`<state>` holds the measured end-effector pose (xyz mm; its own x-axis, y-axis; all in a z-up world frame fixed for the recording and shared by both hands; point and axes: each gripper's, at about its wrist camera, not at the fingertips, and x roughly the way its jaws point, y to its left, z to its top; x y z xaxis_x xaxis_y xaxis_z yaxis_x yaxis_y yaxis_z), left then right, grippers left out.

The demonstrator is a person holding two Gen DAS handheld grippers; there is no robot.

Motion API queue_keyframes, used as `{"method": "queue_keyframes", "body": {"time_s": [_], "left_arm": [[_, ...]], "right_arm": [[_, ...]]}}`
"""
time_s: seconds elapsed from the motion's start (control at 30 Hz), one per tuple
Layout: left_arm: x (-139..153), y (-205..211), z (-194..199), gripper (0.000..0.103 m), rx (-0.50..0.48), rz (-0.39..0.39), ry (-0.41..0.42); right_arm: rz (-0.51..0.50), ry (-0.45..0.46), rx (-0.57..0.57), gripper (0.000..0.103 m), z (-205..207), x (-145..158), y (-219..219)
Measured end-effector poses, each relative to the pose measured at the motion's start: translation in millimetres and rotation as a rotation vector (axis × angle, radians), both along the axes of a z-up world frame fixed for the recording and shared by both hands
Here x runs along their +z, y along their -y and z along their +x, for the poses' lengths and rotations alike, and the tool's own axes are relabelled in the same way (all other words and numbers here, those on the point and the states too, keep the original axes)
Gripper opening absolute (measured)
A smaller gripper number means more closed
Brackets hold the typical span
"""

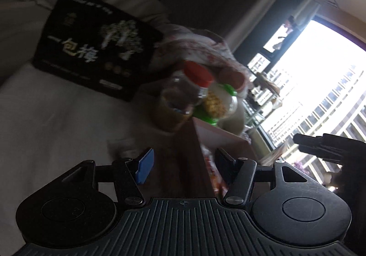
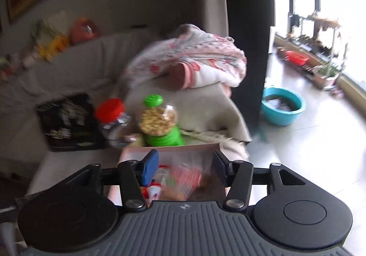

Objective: Organize snacks
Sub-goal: 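Carry both packets over the pink box and open both grippers to drop them, then grasp the clear white-label cake packet with left while right reaches the yellow stick packet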

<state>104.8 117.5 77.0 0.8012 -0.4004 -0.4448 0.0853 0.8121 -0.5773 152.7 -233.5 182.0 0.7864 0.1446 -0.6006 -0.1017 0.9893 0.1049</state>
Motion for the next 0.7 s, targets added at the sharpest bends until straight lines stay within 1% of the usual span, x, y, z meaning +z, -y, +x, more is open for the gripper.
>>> {"method": "queue_keyframes", "body": {"time_s": [0.07, 0.13, 0.17, 0.23, 0.3, 0.4, 0.47, 0.53, 0.57, 0.63, 0.7], "left_arm": [[-11.3, -21.5, -1.7, 0.064, 0.043, 0.019, -0.038], [-25.4, -32.8, 3.4, 0.064, 0.055, 0.03, -0.077], [-28.9, -34.0, -0.8, 0.064, 0.052, 0.029, -0.093], [-38.7, -32.2, 3.7, 0.064, 0.03, 0.033, -0.122], [-45.0, -24.6, 10.2, 0.064, 0.008, 0.054, -0.139], [-48.2, -9.5, 30.6, 0.064, 0.007, 0.081, -0.144], [-45.5, 1.5, 44.2, 0.064, 0.019, 0.128, -0.158], [-45.6, 14.8, 59.7, 0.064, 0.019, 0.192, -0.206], [-46.6, 16.7, 61.6, 0.064, 0.02, 0.215, -0.222], [-48.5, 29.6, 71.8, 0.065, 0.017, 0.271, -0.222], [-48.5, 45.4, 77.4, 0.065, -0.007, 0.36, -0.208]], "right_arm": [[0.009, -0.026, 0.02, 0.053, 1.4, -10.8, -7.5], [0.022, -0.06, 0.046, 0.053, -2.3, -23.2, -14.1], [0.013, -0.078, 0.057, 0.053, -5.9, -31.4, -18.7], [-0.016, -0.102, 0.085, 0.053, -16.4, -44.8, -27.4], [-0.035, -0.125, 0.128, 0.053, -26.3, -55.9, -38.4], [-0.037, -0.144, 0.173, 0.054, -38.6, -60.9, -53.2], [-0.033, -0.145, 0.196, 0.057, -42.8, -59.0, -60.3], [-0.037, -0.14, 0.214, 0.059, -47.3, -58.0, -68.1], [-0.044, -0.135, 0.22, 0.059, -48.6, -57.7, -71.8], [-0.057, -0.124, 0.231, 0.061, -51.1, -56.9, -78.7], [-0.065, -0.118, 0.232, 0.061, -50.7, -55.8, -82.6]]}}
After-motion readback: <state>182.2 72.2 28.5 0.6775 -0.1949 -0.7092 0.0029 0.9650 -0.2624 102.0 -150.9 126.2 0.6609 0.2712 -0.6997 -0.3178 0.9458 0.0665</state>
